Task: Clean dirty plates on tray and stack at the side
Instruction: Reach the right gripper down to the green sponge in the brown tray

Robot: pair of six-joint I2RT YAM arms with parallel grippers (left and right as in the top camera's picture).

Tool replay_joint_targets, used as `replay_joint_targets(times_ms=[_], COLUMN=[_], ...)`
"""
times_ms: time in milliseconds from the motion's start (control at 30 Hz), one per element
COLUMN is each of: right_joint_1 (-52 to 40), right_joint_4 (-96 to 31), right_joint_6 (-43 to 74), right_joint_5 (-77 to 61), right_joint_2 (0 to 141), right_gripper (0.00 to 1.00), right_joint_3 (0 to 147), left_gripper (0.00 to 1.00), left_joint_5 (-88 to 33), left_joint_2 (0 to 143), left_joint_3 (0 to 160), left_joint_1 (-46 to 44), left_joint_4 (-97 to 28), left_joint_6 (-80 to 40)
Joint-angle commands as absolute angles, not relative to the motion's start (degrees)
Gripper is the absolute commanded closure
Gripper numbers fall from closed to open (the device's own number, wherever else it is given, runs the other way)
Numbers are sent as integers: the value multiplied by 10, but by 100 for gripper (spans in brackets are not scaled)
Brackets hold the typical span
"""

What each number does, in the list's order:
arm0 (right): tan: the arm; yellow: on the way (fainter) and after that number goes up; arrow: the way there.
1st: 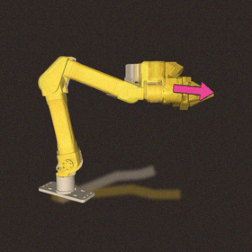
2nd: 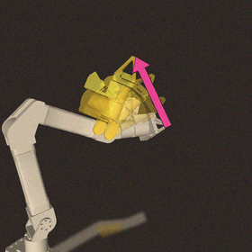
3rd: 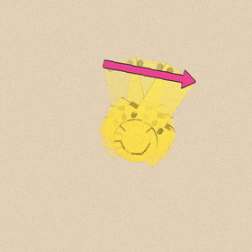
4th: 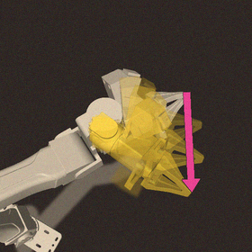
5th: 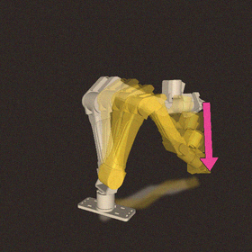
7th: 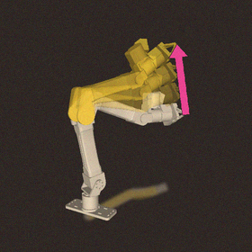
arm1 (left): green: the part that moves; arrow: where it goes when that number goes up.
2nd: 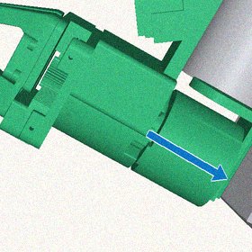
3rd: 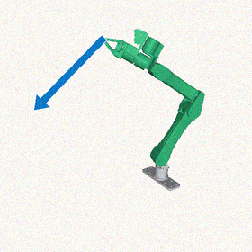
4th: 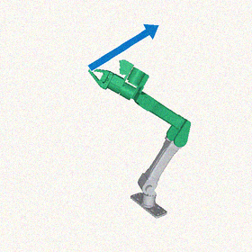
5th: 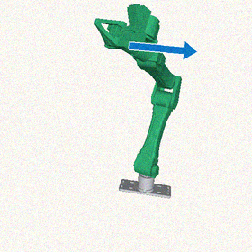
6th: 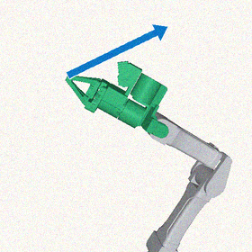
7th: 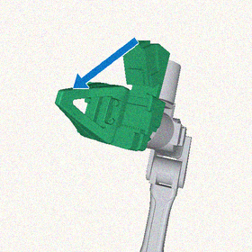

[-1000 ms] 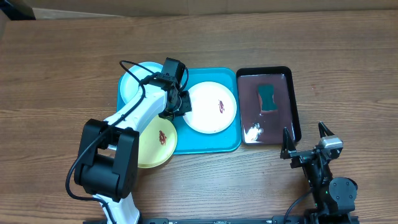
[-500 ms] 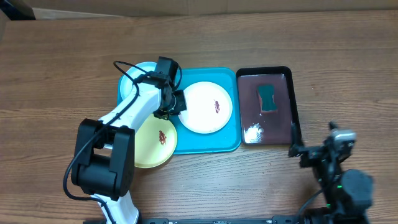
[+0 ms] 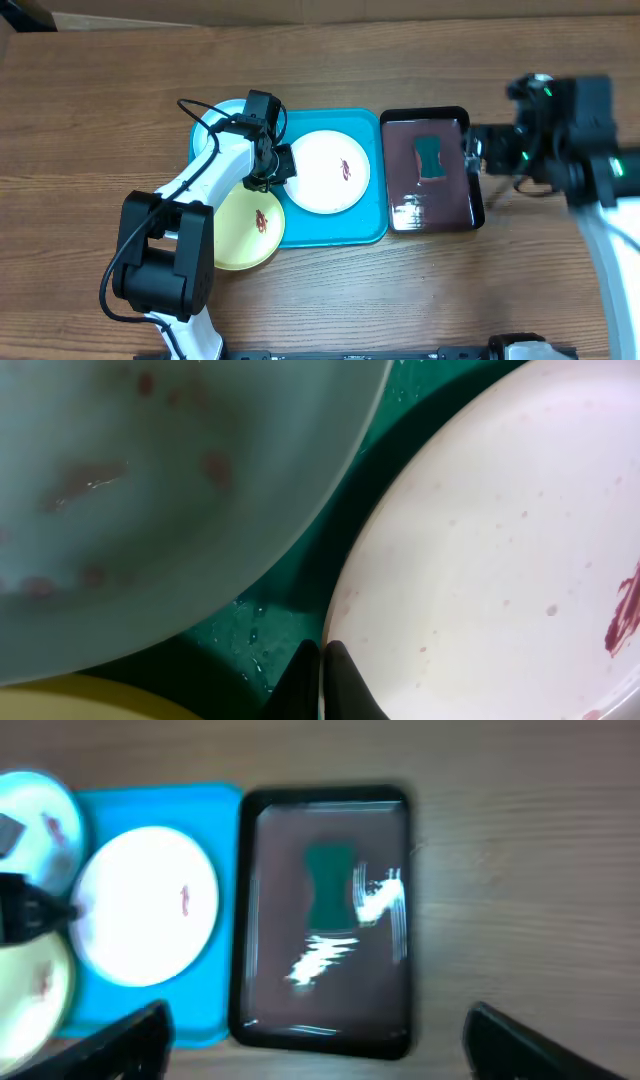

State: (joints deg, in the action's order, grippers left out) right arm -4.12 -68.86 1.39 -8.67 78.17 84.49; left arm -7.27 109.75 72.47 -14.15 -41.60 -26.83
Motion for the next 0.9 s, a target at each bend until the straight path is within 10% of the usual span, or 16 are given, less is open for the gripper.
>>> replay_joint_targets(times_ms=[0,867], right_joint_1=[-40,-125], right_joint_4=[-699,-631], right_joint_6=[17,60], right_joint_5=[-159,19], right_joint_2=[852,1161], right_gripper=[39,33], right_joint_3=[874,854], left_gripper=[96,96], left_joint_5=[-75,-75], left_joint_2=[1099,1099], left_joint_3=[733,732], left_joint_1=[-143,-143], left_joint_4=[-415,-414], left_joint_6=[-257,-257])
